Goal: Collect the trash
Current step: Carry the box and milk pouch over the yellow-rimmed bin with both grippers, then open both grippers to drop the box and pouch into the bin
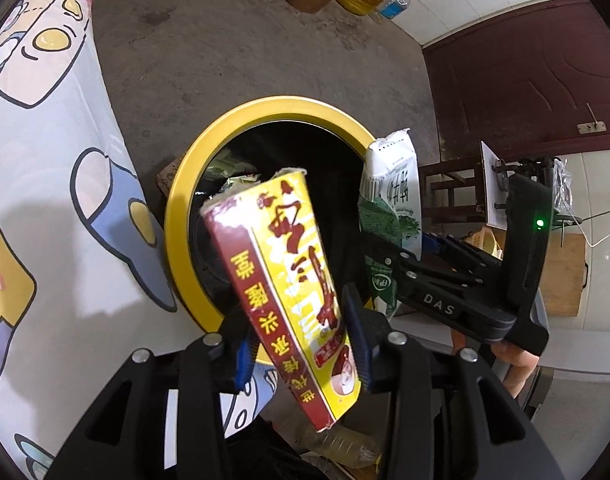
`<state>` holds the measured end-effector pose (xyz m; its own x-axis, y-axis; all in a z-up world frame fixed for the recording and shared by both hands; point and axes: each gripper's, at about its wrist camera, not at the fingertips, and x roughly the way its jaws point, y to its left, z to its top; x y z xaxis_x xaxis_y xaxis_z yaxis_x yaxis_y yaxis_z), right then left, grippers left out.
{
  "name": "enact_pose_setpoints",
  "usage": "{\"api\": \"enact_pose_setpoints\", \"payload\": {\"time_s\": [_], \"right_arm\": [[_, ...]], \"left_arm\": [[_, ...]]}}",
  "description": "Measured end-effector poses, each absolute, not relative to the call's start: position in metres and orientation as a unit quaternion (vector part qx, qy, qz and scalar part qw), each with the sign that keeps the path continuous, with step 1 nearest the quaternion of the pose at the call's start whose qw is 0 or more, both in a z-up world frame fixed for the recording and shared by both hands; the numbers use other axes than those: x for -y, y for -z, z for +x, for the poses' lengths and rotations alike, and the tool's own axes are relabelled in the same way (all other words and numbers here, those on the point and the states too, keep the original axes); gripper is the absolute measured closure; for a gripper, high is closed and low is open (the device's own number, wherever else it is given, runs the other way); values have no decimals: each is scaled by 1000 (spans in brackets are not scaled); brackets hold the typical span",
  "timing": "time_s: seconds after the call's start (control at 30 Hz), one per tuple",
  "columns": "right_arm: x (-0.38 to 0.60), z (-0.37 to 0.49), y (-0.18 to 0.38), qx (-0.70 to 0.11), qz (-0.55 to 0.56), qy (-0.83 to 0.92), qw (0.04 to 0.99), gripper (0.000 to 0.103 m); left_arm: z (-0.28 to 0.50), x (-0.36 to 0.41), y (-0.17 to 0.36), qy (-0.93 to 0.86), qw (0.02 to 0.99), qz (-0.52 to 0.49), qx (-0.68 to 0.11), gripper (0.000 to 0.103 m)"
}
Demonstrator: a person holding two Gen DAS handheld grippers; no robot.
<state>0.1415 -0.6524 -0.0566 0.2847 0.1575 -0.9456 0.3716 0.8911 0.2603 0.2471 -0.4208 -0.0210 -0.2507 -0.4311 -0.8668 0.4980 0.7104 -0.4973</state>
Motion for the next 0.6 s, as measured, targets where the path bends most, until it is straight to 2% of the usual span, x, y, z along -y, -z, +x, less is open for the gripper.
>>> {"api": "enact_pose_setpoints", "payload": {"time_s": [0.1,0.17,0.23,0.3,0.33,0.6], "right_arm": [[657,141,57,-589,240,68,769,42],[659,140,55,-586,242,74,770,40],[661,139,53,-584,240,80,772,40],[663,137,50,-581,243,84,772,39],[664,136,48,-580,243,86,773,39],[661,120,35,-563,241,91,785,38]], "left_arm": [[248,419,21,378,618,27,-689,57],[248,420,20,378,621,26,-686,43],[249,418,17,379,626,20,-681,35],[249,416,12,387,628,17,-675,33],[248,416,9,389,630,19,-672,27],[245,391,-7,403,645,-8,-649,25]]}}
